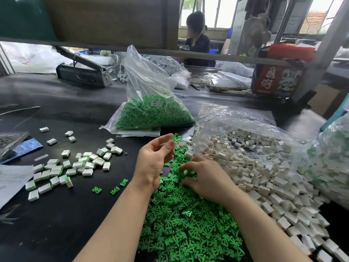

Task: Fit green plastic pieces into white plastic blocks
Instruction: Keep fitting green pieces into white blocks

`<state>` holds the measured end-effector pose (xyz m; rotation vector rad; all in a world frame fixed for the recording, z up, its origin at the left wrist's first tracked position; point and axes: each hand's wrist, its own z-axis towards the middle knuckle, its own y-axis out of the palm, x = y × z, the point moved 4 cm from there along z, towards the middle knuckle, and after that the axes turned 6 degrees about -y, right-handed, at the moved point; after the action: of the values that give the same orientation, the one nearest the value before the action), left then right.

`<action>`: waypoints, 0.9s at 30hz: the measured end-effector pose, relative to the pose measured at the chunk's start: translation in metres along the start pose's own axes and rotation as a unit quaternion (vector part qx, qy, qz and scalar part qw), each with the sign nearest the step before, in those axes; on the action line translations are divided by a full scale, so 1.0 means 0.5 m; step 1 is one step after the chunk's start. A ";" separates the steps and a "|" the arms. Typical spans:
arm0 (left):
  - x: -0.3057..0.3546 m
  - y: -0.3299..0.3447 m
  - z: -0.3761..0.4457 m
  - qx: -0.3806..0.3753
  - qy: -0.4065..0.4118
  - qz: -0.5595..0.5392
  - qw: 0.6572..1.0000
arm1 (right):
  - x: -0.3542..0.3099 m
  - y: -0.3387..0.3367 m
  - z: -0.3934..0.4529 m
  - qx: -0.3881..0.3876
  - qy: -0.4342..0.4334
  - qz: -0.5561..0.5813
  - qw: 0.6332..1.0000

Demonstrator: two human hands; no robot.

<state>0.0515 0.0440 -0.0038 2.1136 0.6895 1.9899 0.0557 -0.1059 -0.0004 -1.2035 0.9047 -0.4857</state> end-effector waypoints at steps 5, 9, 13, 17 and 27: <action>-0.007 0.010 -0.003 -0.044 -0.069 -0.111 0.990 | -0.011 -0.001 0.002 0.049 -0.016 0.004 0.999; -0.006 0.021 -0.007 -0.079 -0.080 -0.151 0.982 | 0.003 -0.008 -0.002 0.083 -0.003 0.033 0.996; -0.006 0.023 -0.008 -0.087 -0.089 -0.178 0.976 | 0.022 -0.019 -0.004 0.126 0.031 0.133 0.983; -0.009 0.023 -0.006 -0.079 -0.096 -0.176 0.976 | 0.024 -0.038 -0.007 0.186 0.041 0.346 0.919; -0.006 0.038 -0.014 -0.093 -0.077 -0.180 0.976 | 0.016 -0.065 -0.015 0.249 -0.017 0.520 0.817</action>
<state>0.0488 0.0248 0.0023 1.8554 0.7622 1.6135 0.0584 -0.1267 0.0268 -0.1249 1.1612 0.2019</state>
